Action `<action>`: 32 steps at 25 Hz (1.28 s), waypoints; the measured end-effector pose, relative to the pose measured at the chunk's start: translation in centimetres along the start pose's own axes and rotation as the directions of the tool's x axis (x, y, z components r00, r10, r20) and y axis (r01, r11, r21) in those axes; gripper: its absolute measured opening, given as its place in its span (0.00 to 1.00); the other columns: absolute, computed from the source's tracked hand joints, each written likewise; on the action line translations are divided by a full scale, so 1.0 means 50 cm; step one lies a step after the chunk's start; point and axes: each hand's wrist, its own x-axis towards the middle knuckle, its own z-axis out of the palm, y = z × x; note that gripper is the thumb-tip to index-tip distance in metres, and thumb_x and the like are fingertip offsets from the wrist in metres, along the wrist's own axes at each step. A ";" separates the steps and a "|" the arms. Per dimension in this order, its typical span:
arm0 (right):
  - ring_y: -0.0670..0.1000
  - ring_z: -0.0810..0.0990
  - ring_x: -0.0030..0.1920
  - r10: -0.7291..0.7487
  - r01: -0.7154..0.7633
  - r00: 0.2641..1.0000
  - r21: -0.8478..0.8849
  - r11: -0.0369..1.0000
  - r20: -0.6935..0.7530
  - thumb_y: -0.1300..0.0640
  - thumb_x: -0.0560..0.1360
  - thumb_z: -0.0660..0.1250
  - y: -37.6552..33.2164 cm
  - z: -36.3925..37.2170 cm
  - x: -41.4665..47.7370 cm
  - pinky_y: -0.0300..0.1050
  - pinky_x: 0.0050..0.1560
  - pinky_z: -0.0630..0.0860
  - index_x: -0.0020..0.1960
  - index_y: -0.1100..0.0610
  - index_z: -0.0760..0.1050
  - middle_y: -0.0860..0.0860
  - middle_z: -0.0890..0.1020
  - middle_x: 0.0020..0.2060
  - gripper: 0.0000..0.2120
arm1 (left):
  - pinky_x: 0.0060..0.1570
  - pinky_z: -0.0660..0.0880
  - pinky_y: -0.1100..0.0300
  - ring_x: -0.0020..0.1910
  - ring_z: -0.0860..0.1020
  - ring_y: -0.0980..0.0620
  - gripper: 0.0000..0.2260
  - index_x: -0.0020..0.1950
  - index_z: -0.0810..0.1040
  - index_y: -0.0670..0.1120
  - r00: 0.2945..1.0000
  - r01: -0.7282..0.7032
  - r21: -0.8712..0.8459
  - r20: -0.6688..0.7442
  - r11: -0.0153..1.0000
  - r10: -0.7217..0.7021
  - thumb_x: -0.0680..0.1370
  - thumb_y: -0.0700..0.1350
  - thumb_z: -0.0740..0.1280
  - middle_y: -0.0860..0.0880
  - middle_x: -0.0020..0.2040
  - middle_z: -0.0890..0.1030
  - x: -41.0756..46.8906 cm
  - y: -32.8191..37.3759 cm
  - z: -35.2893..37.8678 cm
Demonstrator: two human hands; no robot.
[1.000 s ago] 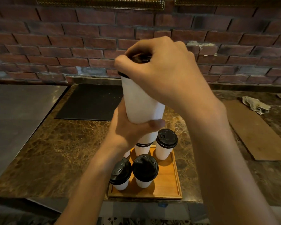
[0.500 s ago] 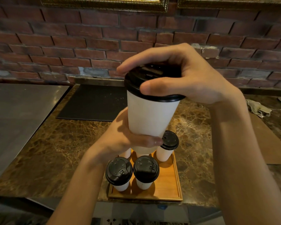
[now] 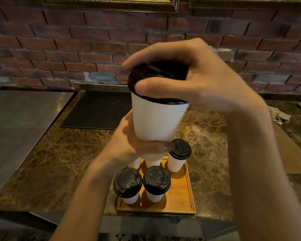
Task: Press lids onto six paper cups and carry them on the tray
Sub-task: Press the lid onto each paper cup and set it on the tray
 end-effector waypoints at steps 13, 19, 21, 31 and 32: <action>0.39 0.80 0.53 0.078 -0.084 0.970 -0.012 0.996 -0.231 0.53 0.77 0.69 -0.013 0.034 0.000 0.37 0.53 0.77 0.56 0.53 0.82 0.43 0.83 0.49 0.09 | 0.41 0.79 0.65 0.48 0.80 0.61 0.35 0.56 0.71 0.57 0.987 0.090 0.011 -0.135 0.996 -0.088 0.52 0.52 0.81 0.62 0.47 0.81 0.000 -0.005 0.021; 0.40 0.75 0.64 0.176 -0.141 0.951 0.149 0.979 -0.256 0.47 0.76 0.66 0.021 0.039 -0.032 0.43 0.64 0.75 0.70 0.51 0.70 0.44 0.77 0.64 0.24 | 0.48 0.79 0.57 0.56 0.79 0.48 0.29 0.59 0.75 0.57 0.989 0.140 -0.181 0.074 0.973 -0.129 0.59 0.45 0.76 0.50 0.54 0.81 -0.009 -0.017 0.006; 0.39 0.73 0.66 0.253 -0.181 0.920 0.247 0.952 -0.299 0.39 0.74 0.64 0.039 0.052 -0.049 0.43 0.66 0.74 0.76 0.50 0.62 0.43 0.73 0.69 0.33 | 0.48 0.78 0.60 0.56 0.79 0.49 0.32 0.61 0.73 0.55 0.986 0.158 -0.178 0.076 0.971 -0.147 0.58 0.45 0.76 0.51 0.54 0.81 -0.008 -0.026 0.006; 0.46 0.80 0.58 0.492 -0.342 0.840 0.482 0.807 -0.229 0.34 0.55 0.77 0.089 0.167 -0.127 0.40 0.50 0.80 0.71 0.51 0.65 0.49 0.78 0.59 0.50 | 0.48 0.77 0.64 0.55 0.79 0.51 0.38 0.65 0.69 0.39 0.987 0.133 -0.200 0.119 0.971 -0.111 0.60 0.48 0.79 0.50 0.54 0.81 -0.013 -0.056 0.016; 0.46 0.80 0.57 0.518 -0.363 0.819 0.476 0.801 -0.245 0.36 0.56 0.77 0.092 0.172 -0.126 0.41 0.50 0.81 0.70 0.50 0.66 0.48 0.79 0.58 0.48 | 0.48 0.76 0.66 0.55 0.79 0.54 0.36 0.65 0.69 0.41 0.990 0.126 -0.180 0.091 0.976 -0.111 0.61 0.49 0.79 0.53 0.54 0.81 -0.013 -0.059 0.019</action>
